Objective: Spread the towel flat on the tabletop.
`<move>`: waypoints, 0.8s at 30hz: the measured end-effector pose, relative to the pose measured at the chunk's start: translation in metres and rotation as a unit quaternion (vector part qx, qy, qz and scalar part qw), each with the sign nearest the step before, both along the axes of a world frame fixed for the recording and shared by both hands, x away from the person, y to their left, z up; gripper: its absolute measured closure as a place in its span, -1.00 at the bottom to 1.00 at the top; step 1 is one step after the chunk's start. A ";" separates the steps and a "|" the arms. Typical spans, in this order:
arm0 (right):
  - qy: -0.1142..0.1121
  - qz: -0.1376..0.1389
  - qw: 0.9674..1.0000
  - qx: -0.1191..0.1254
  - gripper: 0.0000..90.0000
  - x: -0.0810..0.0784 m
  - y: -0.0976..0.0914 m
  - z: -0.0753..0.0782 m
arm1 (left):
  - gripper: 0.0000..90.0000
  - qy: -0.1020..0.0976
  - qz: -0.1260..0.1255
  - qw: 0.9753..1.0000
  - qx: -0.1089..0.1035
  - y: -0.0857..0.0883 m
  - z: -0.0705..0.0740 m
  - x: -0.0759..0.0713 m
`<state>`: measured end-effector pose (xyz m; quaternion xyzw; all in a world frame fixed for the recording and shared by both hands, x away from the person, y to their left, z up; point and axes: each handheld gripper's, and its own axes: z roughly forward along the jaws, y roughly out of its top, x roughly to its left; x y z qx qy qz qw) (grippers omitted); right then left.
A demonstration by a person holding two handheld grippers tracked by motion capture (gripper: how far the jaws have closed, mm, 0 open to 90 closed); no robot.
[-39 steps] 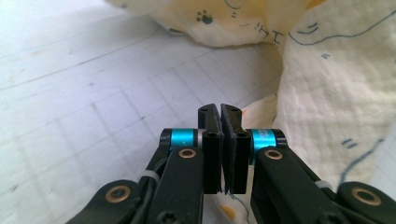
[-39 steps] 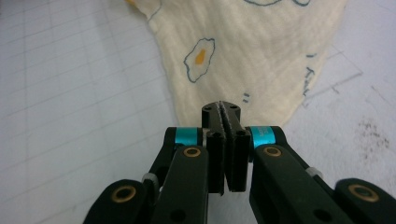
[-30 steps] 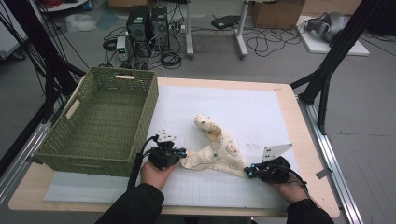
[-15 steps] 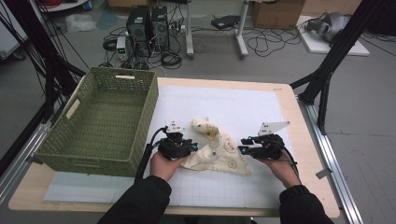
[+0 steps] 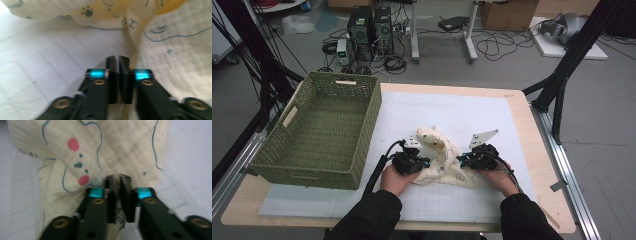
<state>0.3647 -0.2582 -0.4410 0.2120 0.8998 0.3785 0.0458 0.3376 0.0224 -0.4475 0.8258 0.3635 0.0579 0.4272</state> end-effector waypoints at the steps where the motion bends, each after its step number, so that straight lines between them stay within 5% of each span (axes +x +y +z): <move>1: 0.001 -0.003 1.000 -0.001 0.97 0.000 -0.002 0.001 | 0.97 0.000 0.000 1.000 0.002 0.000 0.000 0.000; 8: -0.011 -0.022 1.000 -0.002 0.98 -0.008 -0.025 0.012 | 0.99 -0.003 0.005 1.000 0.013 0.003 0.007 -0.006; 18: 0.000 -0.060 0.998 -0.012 0.98 -0.032 -0.075 0.015 | 0.99 0.001 0.017 1.000 0.013 0.019 0.010 -0.013; 21: 0.013 -0.057 0.998 -0.026 0.98 -0.039 -0.082 0.012 | 0.99 -0.002 0.018 1.000 0.002 0.021 0.012 -0.013; 24: 0.013 -0.068 0.998 -0.004 0.75 -0.038 -0.087 0.016 | 0.97 -0.007 0.019 1.000 -0.014 0.020 0.016 -0.011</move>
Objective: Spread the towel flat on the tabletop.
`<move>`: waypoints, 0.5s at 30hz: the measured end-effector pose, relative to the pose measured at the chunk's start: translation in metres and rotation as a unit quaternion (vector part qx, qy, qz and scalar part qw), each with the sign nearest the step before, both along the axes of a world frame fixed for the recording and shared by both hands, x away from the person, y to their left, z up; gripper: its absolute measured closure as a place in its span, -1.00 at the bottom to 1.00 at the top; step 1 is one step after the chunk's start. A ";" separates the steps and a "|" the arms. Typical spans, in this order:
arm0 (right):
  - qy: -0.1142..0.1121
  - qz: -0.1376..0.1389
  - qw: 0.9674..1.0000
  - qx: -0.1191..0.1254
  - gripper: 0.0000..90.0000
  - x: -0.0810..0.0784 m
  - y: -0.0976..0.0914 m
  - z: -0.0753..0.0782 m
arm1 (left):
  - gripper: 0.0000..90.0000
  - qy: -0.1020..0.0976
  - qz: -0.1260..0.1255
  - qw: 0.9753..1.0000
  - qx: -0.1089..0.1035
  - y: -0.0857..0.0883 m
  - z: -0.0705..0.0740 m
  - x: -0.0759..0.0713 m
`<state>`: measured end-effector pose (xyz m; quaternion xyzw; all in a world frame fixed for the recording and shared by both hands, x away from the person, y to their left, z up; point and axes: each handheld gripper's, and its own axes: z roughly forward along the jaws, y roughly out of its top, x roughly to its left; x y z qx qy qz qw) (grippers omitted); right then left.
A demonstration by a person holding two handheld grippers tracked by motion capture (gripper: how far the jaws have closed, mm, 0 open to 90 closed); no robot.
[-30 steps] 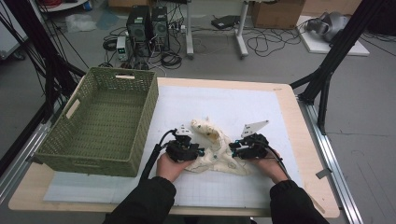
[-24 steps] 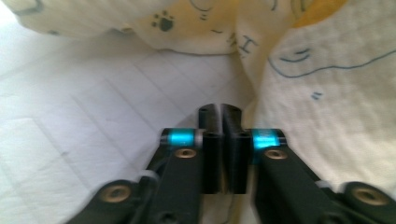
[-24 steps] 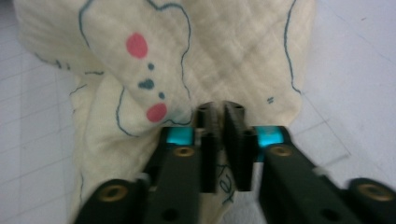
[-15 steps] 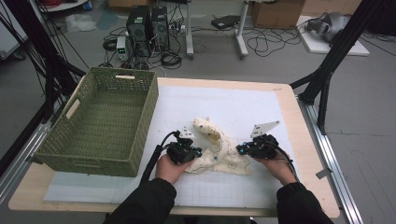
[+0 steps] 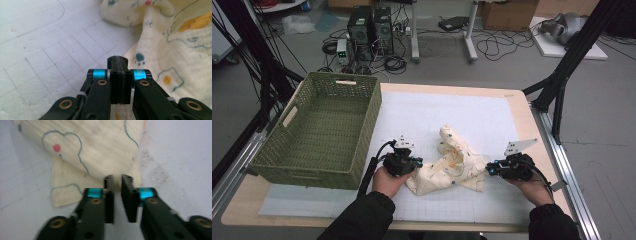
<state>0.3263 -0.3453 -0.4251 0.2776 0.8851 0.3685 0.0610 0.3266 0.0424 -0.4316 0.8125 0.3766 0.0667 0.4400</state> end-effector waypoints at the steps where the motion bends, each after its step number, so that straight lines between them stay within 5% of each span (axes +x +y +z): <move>1: -0.005 -0.003 1.000 0.008 0.67 0.002 -0.001 0.002 | 0.95 -0.001 0.002 1.000 -0.005 -0.002 0.001 0.001; 3: -0.017 -0.014 0.999 0.022 0.56 0.007 0.001 0.006 | 0.74 0.006 -0.002 1.000 -0.018 -0.006 0.003 0.007; 9: -0.028 -0.005 0.998 0.052 0.38 0.033 0.021 0.016 | 0.55 0.010 -0.002 1.000 -0.008 -0.025 0.002 0.019; 15: -0.013 0.014 0.999 0.028 0.30 0.055 0.051 0.007 | 0.52 0.043 -0.030 0.999 0.007 -0.040 -0.013 0.025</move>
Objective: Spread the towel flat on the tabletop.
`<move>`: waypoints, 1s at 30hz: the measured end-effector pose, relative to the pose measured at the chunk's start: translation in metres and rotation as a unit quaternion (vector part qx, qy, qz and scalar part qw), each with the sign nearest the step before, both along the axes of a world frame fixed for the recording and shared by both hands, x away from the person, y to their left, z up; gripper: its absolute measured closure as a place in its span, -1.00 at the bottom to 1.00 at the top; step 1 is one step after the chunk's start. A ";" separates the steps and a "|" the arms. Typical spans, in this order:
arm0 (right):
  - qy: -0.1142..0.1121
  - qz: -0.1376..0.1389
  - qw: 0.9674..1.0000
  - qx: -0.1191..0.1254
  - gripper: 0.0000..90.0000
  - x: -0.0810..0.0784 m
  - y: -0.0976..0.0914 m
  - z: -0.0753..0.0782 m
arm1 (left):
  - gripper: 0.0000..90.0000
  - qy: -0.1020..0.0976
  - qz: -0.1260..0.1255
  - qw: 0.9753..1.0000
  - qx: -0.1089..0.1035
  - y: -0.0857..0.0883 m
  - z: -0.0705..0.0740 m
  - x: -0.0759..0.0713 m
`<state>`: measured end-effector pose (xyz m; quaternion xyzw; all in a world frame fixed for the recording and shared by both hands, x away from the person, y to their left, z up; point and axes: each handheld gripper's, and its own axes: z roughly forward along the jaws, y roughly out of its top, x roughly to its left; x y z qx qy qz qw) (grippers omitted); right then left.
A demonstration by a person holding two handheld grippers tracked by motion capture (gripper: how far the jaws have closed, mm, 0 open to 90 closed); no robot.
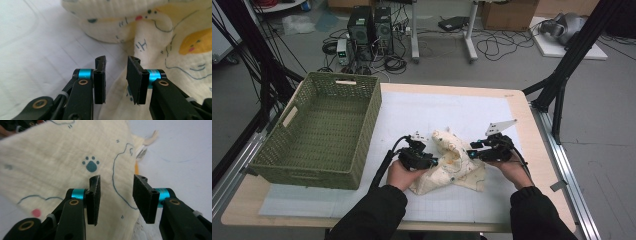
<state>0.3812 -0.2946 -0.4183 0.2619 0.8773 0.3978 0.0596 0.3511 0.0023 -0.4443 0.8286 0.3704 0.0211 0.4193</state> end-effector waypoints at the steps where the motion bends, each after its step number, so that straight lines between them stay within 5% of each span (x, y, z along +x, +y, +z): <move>1: 0.004 0.003 1.000 -0.008 0.36 0.002 0.003 -0.004 | 0.53 -0.008 -0.001 1.000 0.001 -0.001 0.000 -0.001; 5: 0.031 0.008 0.999 -0.038 0.69 0.006 0.010 -0.017 | 0.69 0.000 -0.008 1.000 -0.005 -0.001 -0.001 0.000; 8: 0.037 0.010 0.999 -0.028 0.96 0.006 0.011 -0.020 | 0.95 0.003 -0.016 1.000 -0.009 -0.001 -0.003 0.000; 15: 0.027 -0.001 0.999 -0.046 0.98 0.002 0.002 -0.015 | 0.98 -0.010 -0.006 1.000 0.016 0.002 0.002 -0.003; 23: 0.009 -0.028 0.999 -0.046 0.99 -0.017 -0.024 -0.003 | 0.98 -0.012 0.007 1.000 0.011 0.015 0.007 -0.005; 30: 0.016 -0.048 0.998 -0.047 0.99 -0.037 -0.054 -0.001 | 0.98 -0.021 0.020 1.000 0.006 0.025 0.014 -0.010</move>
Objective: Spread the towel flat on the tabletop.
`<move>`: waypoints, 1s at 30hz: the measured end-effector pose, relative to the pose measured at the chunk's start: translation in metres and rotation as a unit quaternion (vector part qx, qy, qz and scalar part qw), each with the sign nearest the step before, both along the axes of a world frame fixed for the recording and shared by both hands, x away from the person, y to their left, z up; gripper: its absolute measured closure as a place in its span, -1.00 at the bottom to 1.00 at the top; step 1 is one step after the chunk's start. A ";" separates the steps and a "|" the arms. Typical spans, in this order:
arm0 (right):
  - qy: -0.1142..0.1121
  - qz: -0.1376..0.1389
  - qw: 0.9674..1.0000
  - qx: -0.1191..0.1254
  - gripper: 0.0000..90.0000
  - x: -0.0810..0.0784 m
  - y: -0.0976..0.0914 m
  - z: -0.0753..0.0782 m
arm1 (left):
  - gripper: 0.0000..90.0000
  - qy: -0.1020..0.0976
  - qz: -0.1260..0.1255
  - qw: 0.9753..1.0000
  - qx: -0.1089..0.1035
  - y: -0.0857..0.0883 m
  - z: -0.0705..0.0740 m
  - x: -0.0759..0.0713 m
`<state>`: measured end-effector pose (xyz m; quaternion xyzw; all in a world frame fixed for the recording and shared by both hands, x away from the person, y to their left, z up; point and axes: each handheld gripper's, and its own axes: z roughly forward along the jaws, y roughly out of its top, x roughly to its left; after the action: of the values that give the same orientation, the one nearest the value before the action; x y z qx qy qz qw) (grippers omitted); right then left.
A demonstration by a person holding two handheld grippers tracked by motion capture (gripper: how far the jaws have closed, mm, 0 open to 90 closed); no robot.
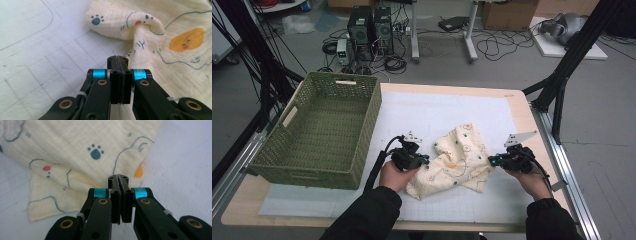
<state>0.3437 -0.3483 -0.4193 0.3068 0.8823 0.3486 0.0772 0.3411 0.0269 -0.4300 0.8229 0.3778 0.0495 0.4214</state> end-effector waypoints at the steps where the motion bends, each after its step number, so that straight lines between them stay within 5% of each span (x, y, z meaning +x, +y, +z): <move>1: 0.004 -0.001 1.000 0.002 0.99 -0.002 -0.002 -0.001 | 0.98 -0.001 0.004 1.000 0.003 0.003 0.001 -0.001; 6: 0.012 0.008 1.000 -0.001 0.97 -0.006 -0.003 -0.004 | 0.98 -0.005 0.023 1.000 -0.008 0.021 0.006 -0.006; 9: 0.001 -0.005 1.000 0.024 0.72 -0.002 -0.004 0.001 | 0.94 -0.007 0.028 0.999 -0.031 0.024 0.008 -0.004; 16: -0.016 -0.036 0.998 0.049 0.32 0.021 0.004 0.006 | 0.35 0.008 0.041 0.998 -0.045 0.007 0.002 0.011; 20: -0.010 -0.033 0.999 0.026 0.30 0.033 0.018 -0.001 | 0.44 0.030 0.026 0.999 -0.018 -0.004 -0.010 0.016; 22: -0.007 -0.031 0.999 0.016 0.34 0.037 0.024 -0.007 | 0.61 0.025 0.013 1.000 -0.008 -0.007 -0.014 0.015; 25: 0.003 -0.026 1.000 -0.005 0.62 0.041 0.030 -0.013 | 0.94 0.026 -0.001 1.000 -0.010 -0.008 -0.014 0.014; 30: 0.005 -0.010 1.000 -0.020 0.89 0.040 0.036 -0.014 | 0.99 0.017 -0.006 1.000 0.009 -0.002 -0.007 0.010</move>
<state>0.3838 -0.3126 -0.4330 0.3156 0.8862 0.3291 0.0826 0.3510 0.0247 -0.4374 0.8295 0.3796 0.0369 0.4080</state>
